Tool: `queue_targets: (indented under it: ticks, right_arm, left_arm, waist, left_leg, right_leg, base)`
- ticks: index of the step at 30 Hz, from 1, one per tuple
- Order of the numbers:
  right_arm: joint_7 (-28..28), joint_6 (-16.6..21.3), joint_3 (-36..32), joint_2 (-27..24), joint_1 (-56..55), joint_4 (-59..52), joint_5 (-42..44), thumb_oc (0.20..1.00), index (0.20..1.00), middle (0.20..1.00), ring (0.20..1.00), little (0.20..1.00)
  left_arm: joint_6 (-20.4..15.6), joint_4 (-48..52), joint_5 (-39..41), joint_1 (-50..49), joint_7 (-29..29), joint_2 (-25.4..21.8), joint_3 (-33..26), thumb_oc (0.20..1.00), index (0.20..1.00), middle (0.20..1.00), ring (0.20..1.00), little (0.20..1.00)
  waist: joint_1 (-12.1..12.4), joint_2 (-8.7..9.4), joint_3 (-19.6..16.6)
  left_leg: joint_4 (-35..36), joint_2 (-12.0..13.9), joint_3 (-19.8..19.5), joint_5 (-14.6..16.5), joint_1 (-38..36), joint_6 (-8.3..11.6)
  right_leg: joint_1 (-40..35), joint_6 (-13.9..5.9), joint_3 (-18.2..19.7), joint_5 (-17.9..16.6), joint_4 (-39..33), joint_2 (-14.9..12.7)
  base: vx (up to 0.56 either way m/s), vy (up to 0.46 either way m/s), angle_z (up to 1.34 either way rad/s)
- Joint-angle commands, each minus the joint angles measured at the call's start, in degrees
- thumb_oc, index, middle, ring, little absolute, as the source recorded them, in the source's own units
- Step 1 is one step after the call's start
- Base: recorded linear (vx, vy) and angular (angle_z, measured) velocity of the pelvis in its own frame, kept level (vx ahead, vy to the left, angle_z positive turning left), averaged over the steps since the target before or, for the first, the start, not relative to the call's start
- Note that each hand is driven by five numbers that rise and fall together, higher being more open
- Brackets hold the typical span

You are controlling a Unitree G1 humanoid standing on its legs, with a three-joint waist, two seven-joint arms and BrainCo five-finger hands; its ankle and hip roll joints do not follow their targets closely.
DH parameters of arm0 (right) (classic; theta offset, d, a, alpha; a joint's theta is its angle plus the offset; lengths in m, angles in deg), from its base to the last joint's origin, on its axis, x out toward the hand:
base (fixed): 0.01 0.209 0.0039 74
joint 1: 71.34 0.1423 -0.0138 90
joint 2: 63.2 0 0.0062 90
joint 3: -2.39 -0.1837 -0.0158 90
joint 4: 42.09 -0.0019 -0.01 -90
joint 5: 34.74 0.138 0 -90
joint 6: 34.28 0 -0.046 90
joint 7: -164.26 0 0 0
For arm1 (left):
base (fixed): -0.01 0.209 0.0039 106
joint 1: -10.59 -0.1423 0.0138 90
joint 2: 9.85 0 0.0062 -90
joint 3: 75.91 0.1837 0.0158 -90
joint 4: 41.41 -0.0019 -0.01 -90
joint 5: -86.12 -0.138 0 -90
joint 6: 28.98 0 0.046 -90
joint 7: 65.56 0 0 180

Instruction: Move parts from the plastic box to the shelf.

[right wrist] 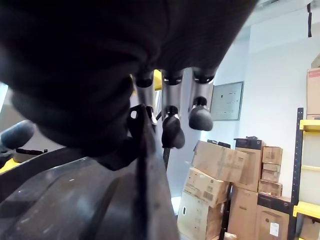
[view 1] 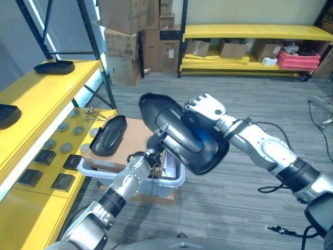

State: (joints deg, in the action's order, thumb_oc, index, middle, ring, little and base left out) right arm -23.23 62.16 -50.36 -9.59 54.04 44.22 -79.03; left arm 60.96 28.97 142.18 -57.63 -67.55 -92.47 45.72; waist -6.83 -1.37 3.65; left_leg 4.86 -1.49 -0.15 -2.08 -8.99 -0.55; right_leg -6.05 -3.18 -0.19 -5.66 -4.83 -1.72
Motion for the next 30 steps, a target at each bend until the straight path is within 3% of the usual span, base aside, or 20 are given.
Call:
queue_targets:
  ticks: [1,2,17,23,24,28,30]
  right_arm:
    - [-0.90,1.77,-0.35,2.52,5.47,-3.30,4.80,0.200,0.200,0.200,0.200,0.200]
    - [-0.88,1.77,-0.39,2.51,5.43,-3.33,4.80,0.200,0.200,0.200,0.200,0.200]
    - [-0.97,4.20,-7.56,12.91,-7.60,-13.00,18.87,0.200,0.200,0.200,0.200,0.200]
    - [-2.28,5.18,-9.86,13.70,-9.73,-13.84,22.82,0.222,0.222,0.222,0.222,0.222]
    - [-2.45,5.42,-10.30,13.73,-10.27,-13.67,23.37,1.000,1.000,1.000,1.000,1.000]
    - [-4.78,5.79,-17.23,13.67,-15.32,-14.33,25.74,1.000,1.000,1.000,1.000,1.000]
    - [-7.03,6.02,-24.35,15.25,-21.45,-13.65,28.21,1.000,1.000,1.000,1.000,1.000]
  left_arm:
    - [-3.52,-2.65,-2.03,5.79,1.09,1.28,1.81,0.664,0.664,0.664,0.664,0.664]
    - [-3.53,-2.67,-2.04,5.79,1.10,1.29,1.83,0.200,0.200,0.200,0.200,0.200]
    - [-7.37,-2.54,-7.49,4.08,-4.34,2.45,-2.77,0.200,0.200,0.200,0.200,0.200]
    - [-9.90,-1.61,-10.33,3.49,-6.22,2.34,-5.38,0.200,0.200,0.200,0.200,0.200]
    - [-10.30,-1.63,-10.98,3.22,-6.54,2.14,-5.86,0.200,0.200,0.200,0.200,0.200]
    - [-11.20,0.38,-16.78,1.50,-8.36,0.17,-8.10,0.200,0.200,0.200,0.200,0.200]
    - [-11.15,3.16,-27.77,0.51,-10.04,-3.31,-8.96,0.200,0.200,0.200,0.200,0.200]
  waist:
    - [1.24,2.61,-4.80]
    - [1.25,2.62,-4.81]
    - [0.99,2.14,-3.64]
    - [0.70,2.11,-3.63]
    - [0.69,2.12,-3.63]
    - [0.57,1.96,-3.63]
    - [0.38,1.78,-3.54]
  left_leg:
    - [-0.94,3.79,1.34,0.48,2.58,4.14]
    - [-0.95,3.79,1.33,0.48,2.58,4.14]
    - [-1.57,4.01,1.88,0.61,2.85,3.89]
    - [-1.71,4.19,2.33,0.76,2.78,3.89]
    - [-1.73,4.19,2.44,0.76,2.76,3.88]
    - [-1.75,4.34,2.49,0.72,2.82,3.95]
    - [-1.73,4.34,2.37,0.67,2.87,4.00]
  right_leg:
    - [-1.46,-3.86,0.43,8.59,6.20,-3.44]
    - [-1.46,-3.86,0.42,8.59,6.20,-3.45]
    - [-0.85,-3.41,1.07,8.93,6.64,-3.30]
    - [-0.69,-3.30,1.46,8.99,6.57,-3.20]
    - [-0.67,-3.28,1.54,8.97,6.59,-3.18]
    - [-0.51,-3.16,1.59,8.96,6.52,-3.01]
    - [-0.57,-3.11,1.49,9.04,6.43,-2.92]
  base:
    - [0.00,0.000,0.00]
    - [0.00,0.000,0.00]
    - [0.00,0.000,0.00]
    - [0.00,-0.017,-0.04]
    - [0.00,-0.024,-0.03]
    - [0.00,-0.027,-0.01]
    - [0.00,-0.021,-0.06]
